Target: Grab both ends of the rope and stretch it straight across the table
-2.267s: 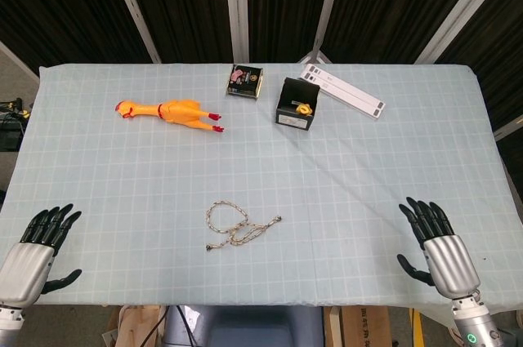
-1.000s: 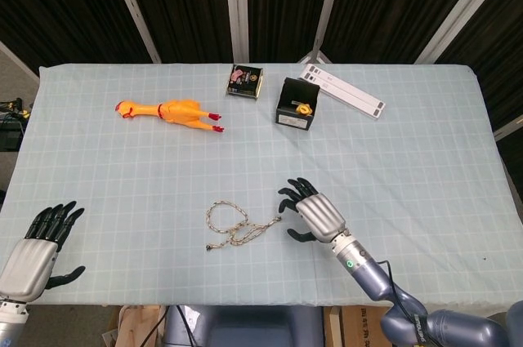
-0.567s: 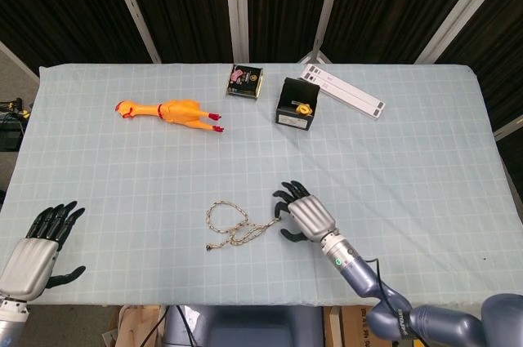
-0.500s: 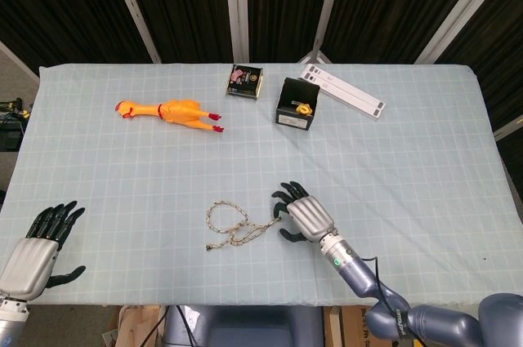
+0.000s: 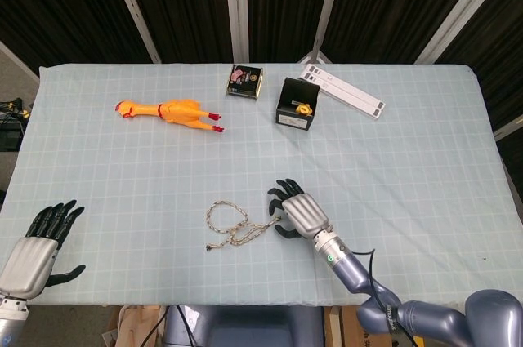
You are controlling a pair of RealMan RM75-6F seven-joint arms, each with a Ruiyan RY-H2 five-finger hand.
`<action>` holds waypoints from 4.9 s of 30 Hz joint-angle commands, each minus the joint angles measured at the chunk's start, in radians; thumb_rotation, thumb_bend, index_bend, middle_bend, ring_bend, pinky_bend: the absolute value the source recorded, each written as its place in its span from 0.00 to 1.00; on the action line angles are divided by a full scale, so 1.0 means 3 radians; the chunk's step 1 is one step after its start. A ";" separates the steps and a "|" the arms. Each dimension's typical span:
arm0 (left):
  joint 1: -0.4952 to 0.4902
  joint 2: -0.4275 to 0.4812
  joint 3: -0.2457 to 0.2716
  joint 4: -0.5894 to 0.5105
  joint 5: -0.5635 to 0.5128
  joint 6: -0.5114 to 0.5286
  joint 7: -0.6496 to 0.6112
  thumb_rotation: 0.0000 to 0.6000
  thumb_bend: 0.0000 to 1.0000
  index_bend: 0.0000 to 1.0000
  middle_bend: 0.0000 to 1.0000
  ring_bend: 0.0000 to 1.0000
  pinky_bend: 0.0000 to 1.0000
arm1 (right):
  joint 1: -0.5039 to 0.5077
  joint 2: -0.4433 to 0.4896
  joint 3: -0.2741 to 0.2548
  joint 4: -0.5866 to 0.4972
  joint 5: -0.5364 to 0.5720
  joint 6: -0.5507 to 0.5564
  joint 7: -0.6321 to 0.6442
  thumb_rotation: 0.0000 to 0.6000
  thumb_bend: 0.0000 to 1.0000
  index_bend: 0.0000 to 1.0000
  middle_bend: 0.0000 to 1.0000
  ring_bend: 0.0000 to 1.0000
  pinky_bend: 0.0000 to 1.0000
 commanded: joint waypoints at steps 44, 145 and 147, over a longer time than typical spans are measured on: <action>-0.0007 -0.0003 -0.0031 0.0034 -0.0039 0.0038 -0.0056 1.00 0.03 0.02 0.00 0.00 0.00 | 0.0063 -0.0241 -0.0070 0.0139 0.0090 0.0010 -0.0121 1.00 0.46 0.53 0.23 0.01 0.00; -0.1163 -0.1660 -0.0445 -0.0343 -0.1410 -0.1256 0.1740 1.00 0.36 0.41 0.09 0.00 0.00 | -0.0298 0.0341 0.0114 -0.0841 0.0620 0.0561 -0.0655 1.00 0.52 0.56 0.24 0.01 0.00; -0.1183 -0.1716 -0.0445 -0.0317 -0.1449 -0.1249 0.1773 1.00 0.36 0.41 0.09 0.00 0.00 | -0.0299 0.0338 0.0119 -0.0830 0.0627 0.0563 -0.0647 1.00 0.52 0.56 0.24 0.01 0.00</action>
